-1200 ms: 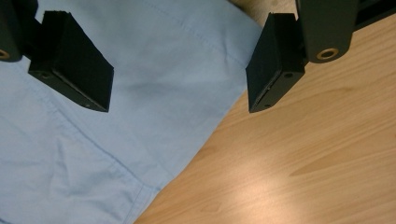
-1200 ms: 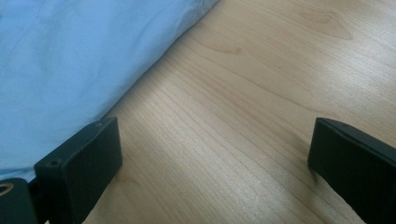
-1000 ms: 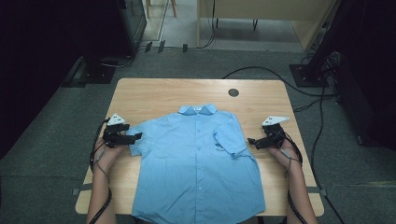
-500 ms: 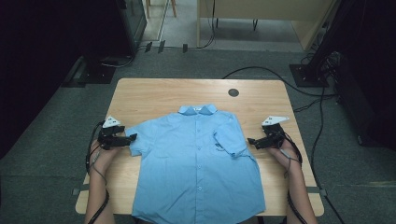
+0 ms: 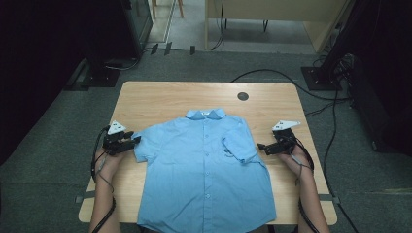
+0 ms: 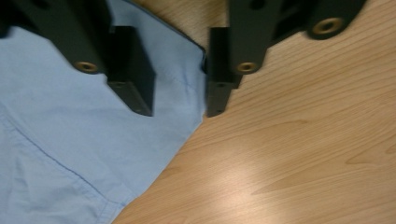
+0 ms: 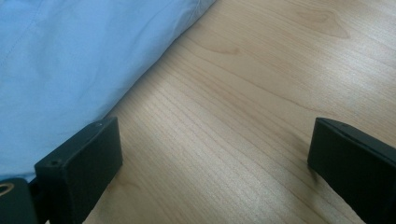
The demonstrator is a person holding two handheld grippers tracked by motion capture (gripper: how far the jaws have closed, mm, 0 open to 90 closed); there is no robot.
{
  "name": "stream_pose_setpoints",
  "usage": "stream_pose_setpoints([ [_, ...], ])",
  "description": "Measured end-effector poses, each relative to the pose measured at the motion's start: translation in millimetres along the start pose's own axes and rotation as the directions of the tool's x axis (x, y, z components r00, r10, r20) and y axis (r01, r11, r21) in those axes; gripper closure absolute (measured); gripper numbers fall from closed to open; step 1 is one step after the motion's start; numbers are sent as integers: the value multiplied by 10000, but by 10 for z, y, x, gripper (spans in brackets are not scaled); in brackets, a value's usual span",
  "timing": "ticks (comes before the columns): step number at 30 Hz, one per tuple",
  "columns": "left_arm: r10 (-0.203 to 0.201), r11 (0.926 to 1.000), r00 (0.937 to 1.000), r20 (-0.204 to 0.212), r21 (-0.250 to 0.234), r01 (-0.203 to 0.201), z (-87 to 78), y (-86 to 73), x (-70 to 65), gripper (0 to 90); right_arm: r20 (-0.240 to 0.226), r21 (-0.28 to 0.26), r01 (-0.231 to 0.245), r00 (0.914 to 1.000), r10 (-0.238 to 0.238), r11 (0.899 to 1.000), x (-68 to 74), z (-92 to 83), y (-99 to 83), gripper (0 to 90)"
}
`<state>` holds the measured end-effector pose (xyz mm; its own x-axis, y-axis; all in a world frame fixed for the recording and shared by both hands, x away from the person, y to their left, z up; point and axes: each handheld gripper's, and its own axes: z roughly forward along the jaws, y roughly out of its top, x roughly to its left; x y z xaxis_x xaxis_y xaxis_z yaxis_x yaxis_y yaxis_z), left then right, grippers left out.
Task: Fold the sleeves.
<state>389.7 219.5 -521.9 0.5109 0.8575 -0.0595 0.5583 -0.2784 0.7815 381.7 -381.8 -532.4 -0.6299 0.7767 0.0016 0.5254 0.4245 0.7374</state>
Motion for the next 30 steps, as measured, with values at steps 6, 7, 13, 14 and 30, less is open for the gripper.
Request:
stream_pose_setpoints([
  [6,174,9995,9998,-20,-268,-174,-70,58,-53,875,3,-4,-5,10000,5,10000,-1,0,0,27],
  [7,174,9995,9998,-20,-268,-174,-70,58,-53,875,3,-4,-5,10000,5,10000,-1,0,0,27],
  [13,404,9981,9985,377,-484,-385,-138,146,-152,878,12,-6,-12,10000,12,10000,-1,0,0,27],
  [14,622,9962,9968,504,-641,-589,-166,187,-214,878,14,-6,-12,10000,12,10000,-1,0,0,27],
  [30,1370,9865,9855,1002,-1037,-1266,-255,367,-483,881,63,-88,-65,10000,66,9999,-2,-3,-1,51],
])
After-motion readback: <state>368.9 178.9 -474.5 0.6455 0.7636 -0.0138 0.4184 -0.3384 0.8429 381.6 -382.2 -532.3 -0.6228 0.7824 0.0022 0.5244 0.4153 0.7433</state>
